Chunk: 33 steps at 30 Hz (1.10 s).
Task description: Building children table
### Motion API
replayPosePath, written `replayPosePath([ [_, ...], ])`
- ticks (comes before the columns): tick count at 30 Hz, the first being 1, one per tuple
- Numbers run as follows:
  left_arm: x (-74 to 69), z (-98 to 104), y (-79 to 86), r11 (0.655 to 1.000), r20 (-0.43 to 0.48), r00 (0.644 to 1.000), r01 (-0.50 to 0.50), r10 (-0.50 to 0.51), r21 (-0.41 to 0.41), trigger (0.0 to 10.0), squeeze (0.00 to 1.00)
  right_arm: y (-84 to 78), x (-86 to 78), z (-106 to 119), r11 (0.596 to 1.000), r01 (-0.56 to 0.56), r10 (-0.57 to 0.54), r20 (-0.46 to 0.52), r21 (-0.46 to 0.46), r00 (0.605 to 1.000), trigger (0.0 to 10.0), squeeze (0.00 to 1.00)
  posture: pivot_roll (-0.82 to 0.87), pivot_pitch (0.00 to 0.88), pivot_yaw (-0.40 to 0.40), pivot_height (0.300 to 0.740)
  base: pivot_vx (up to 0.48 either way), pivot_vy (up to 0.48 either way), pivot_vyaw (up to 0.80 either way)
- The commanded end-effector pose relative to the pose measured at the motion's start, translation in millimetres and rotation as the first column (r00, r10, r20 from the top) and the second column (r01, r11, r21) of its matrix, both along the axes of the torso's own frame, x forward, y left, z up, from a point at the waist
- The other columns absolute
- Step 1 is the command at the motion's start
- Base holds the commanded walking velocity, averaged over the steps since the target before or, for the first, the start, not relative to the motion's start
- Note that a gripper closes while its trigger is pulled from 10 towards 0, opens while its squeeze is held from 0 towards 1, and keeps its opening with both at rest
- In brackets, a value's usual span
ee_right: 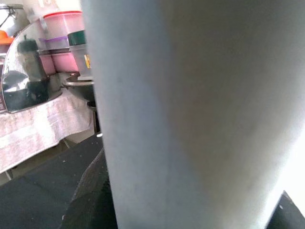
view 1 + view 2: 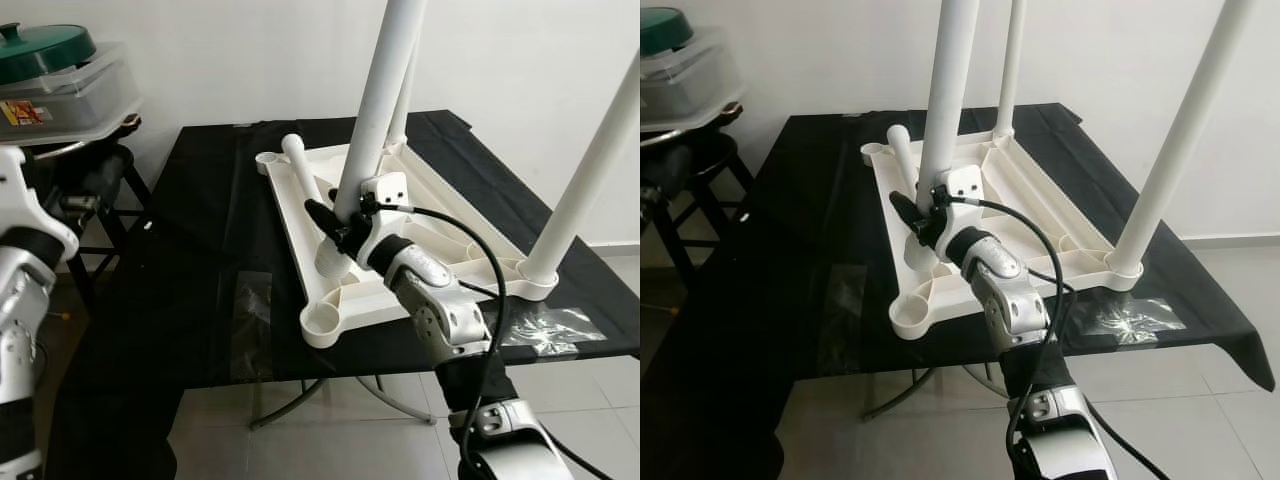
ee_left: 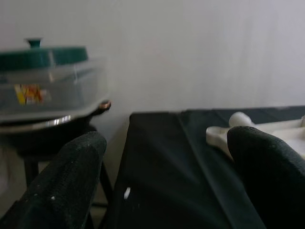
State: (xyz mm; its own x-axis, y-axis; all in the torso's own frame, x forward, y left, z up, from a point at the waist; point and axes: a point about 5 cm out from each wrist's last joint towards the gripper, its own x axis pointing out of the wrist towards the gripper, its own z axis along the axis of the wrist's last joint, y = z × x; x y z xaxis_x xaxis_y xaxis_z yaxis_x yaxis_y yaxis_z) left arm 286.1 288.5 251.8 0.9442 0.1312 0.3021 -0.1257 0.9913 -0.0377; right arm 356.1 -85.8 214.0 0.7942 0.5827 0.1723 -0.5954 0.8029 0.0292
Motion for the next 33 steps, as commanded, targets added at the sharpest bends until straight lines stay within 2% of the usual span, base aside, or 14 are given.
replayPosePath([
  [1, -2.6, -12.0, -5.1, 1.0, -0.026, 0.999, -0.03, 0.029, -0.004, 10.0, 0.0, -3.1, -1.8, -1.8, 1.0, 0.009, -0.009, 0.017, -0.005, 1.0, 10.0, 0.0, -0.02, 0.036, 0.0, 0.74, 0.0, 0.0, 0.0],
  [2, -6.8, -32.2, -23.6, 0.998, -0.07, 0.997, -0.013, 0.009, -0.062, 10.0, 0.0, -5.6, -5.3, -5.1, 1.0, 0.0, 0.001, 0.023, -0.03, 1.0, 10.0, 0.0, -0.02, 0.044, -0.005, 0.74, 0.0, 0.0, 0.0],
  [3, -6.8, -32.2, -23.6, 0.998, -0.07, 0.997, -0.013, 0.009, -0.062, 10.0, 0.0, -5.6, -5.3, -5.1, 1.0, 0.0, 0.001, 0.023, -0.03, 1.0, 10.0, 0.0, -0.02, 0.044, -0.005, 0.74, 0.0, 0.0, 0.0],
  [5, -16.7, -58.3, -54.3, 0.991, -0.135, 0.99, 0.014, -0.032, -0.133, 10.0, 0.0, -9.3, -11.7, -12.4, 0.997, -0.01, 0.013, 0.031, -0.079, 0.999, 10.0, 0.0, -0.01, 0.047, -0.007, 0.74, 0.0, 0.0, 0.0],
  [6, -16.7, -58.3, -54.3, 0.991, -0.135, 0.99, 0.014, -0.032, -0.133, 10.0, 0.0, -9.3, -11.7, -12.4, 0.997, -0.01, 0.013, 0.031, -0.079, 0.999, 10.0, 0.0, -0.01, 0.047, -0.007, 0.74, 0.0, 0.0, 0.0],
  [8, -24.6, -71.1, -74.7, 0.989, -0.167, 0.983, 0.049, -0.073, -0.143, 10.0, 0.0, -10.8, -16.5, -19.5, 0.992, -0.009, 0.013, 0.034, -0.122, 0.999, 10.0, 0.0, -0.01, 0.049, -0.008, 0.74, 0.0, 0.0, 0.0],
  [10, -24.6, -71.1, -74.7, 0.989, -0.167, 0.983, 0.049, -0.073, -0.143, 10.0, 0.0, -10.8, -16.5, -19.5, 0.992, -0.009, 0.013, 0.034, -0.122, 0.999, 10.0, 0.0, -0.01, 0.049, -0.008, 0.74, 0.0, 0.0, 0.0],
  [14, -35.6, -90.8, -94.1, 0.983, -0.233, 0.969, 0.044, -0.086, -0.18, 10.0, 0.0, -10.4, -22.4, -29.6, 0.989, 0.006, -0.004, 0.013, -0.147, 1.0, 10.0, 0.0, -0.01, 0.054, -0.008, 0.74, 0.0, 0.0, 0.0],
  [18, -39.0, -96.5, -98.8, 0.981, -0.261, 0.96, 0.048, -0.097, -0.189, 10.0, 0.0, -9.6, -24.2, -31.4, 0.989, 0.006, -0.005, 0.008, -0.146, 1.0, 10.0, 0.0, -0.01, 0.054, -0.008, 0.74, 0.0, 0.0, 0.0],
  [20, -42.0, -102.1, -107.3, 0.984, -0.287, 0.948, 0.096, -0.137, -0.152, 10.0, 0.0, -6.8, -26.4, -33.9, 0.989, 0.001, 0.0, 0.007, -0.148, 1.0, 10.0, 0.0, -0.02, 0.052, -0.009, 0.74, 0.0, 0.0, 0.0],
  [26, -42.9, -102.6, -114.4, 0.991, -0.28, 0.951, 0.121, -0.131, -0.055, 10.0, 0.0, -3.1, -27.4, -35.3, 0.989, -0.007, 0.008, 0.011, -0.147, 1.0, 10.0, 0.0, -0.02, 0.047, -0.007, 0.74, 0.0, 0.0, 0.0],
  [28, -44.4, -103.6, -116.7, 0.991, -0.281, 0.951, 0.121, -0.131, -0.055, 10.0, 0.0, -2.4, -27.9, -35.4, 0.989, -0.008, 0.01, 0.012, -0.148, 1.0, 10.0, 0.0, -0.02, 0.047, -0.007, 0.74, 0.0, 0.0, 0.0],
  [31, -53.1, -110.9, -130.9, 0.985, -0.3, 0.939, 0.147, -0.168, -0.089, 10.0, 0.0, -2.3, -29.7, -37.8, 0.99, -0.004, 0.005, 0.003, -0.144, 1.0, 10.0, 0.0, -0.02, 0.045, -0.006, 0.74, 0.0, 0.0, 0.0],
  [33, -53.1, -110.9, -130.9, 0.985, -0.3, 0.939, 0.147, -0.168, -0.089, 10.0, 0.0, -2.3, -29.7, -37.8, 0.99, -0.004, 0.005, 0.003, -0.144, 1.0, 10.0, 0.0, -0.02, 0.045, -0.006, 0.74, 0.0, 0.0, 0.0],
])
